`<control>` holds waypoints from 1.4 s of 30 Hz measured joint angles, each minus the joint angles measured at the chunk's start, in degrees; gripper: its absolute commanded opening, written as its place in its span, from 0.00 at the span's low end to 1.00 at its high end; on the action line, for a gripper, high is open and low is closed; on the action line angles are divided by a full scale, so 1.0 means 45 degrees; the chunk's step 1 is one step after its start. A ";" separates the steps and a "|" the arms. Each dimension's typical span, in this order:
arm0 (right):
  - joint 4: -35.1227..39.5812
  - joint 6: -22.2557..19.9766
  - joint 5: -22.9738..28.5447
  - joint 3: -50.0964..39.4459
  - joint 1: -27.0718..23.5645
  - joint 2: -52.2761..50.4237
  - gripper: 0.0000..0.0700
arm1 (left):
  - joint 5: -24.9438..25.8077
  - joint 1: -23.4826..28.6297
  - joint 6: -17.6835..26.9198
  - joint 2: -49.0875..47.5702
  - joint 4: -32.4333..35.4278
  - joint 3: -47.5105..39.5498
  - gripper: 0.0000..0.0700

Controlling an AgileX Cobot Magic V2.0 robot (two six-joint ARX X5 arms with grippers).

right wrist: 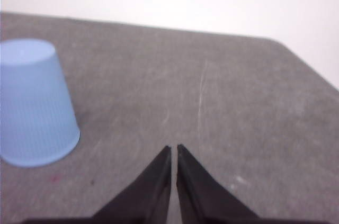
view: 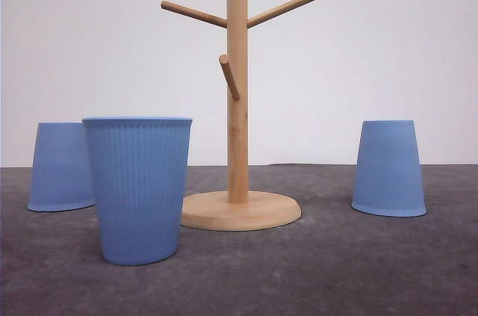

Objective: Place three cups

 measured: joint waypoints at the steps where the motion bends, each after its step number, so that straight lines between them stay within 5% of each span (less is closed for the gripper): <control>1: 0.0133 0.0000 -0.0004 0.0000 0.0000 0.0000 0.03 | 0.0004 0.0000 0.0000 0.0000 0.0000 0.0000 0.00; 15: 0.0573 0.0142 -0.0005 0.0000 0.0000 0.0000 0.03 | 0.0000 0.0000 -0.0169 0.0000 0.0001 0.0000 0.00; 25: 0.0968 0.3423 -0.0004 0.0807 0.0000 0.0024 0.01 | -0.0025 0.0000 -0.4253 0.0034 0.1071 0.0446 0.00; 31: -0.1896 0.4163 -0.0004 0.3767 0.0000 0.0234 0.01 | -0.0345 0.0000 -0.4930 0.0681 -0.1048 0.3107 0.00; 37: -0.5014 0.4162 -0.0337 0.6075 0.0000 0.1080 0.01 | -0.0320 0.0000 -0.4993 0.2326 -0.5259 0.6340 0.00; 42: -0.6045 0.3779 -0.1505 0.7030 0.0000 0.1988 0.01 | 0.0732 0.0000 -0.4584 0.3663 -0.7916 0.8303 0.00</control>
